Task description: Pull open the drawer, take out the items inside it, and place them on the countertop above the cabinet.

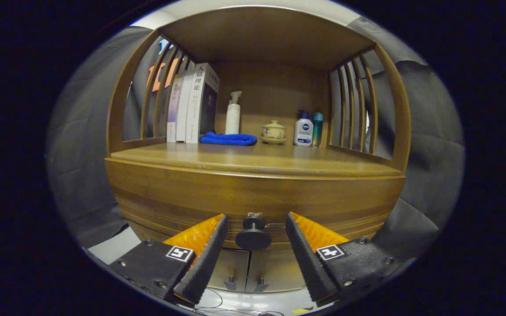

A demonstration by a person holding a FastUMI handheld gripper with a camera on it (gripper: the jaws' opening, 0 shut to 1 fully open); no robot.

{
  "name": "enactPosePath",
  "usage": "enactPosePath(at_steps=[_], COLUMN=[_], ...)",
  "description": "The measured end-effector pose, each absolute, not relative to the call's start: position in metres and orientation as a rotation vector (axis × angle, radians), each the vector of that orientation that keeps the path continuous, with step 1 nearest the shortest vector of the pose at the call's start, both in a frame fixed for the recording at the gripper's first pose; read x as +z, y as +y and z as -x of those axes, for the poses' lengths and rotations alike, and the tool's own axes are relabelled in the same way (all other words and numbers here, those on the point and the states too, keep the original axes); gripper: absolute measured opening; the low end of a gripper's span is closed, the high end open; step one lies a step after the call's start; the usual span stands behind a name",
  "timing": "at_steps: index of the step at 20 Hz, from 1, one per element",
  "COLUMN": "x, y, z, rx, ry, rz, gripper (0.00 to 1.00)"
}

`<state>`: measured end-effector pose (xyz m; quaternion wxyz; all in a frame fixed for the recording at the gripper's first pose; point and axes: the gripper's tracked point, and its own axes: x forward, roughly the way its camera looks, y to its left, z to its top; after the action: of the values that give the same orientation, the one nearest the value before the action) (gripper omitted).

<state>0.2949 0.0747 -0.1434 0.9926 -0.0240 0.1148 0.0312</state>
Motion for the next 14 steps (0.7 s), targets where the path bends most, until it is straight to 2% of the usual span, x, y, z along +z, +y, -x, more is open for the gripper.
enactPosePath(at_steps=[8,14], x=[-0.156,-0.157], y=[0.076,0.077], z=[-0.308,-0.305], rx=[0.039,0.047], ry=[0.235,0.292], rz=[0.023,-0.020], gripper=[0.47,0.35])
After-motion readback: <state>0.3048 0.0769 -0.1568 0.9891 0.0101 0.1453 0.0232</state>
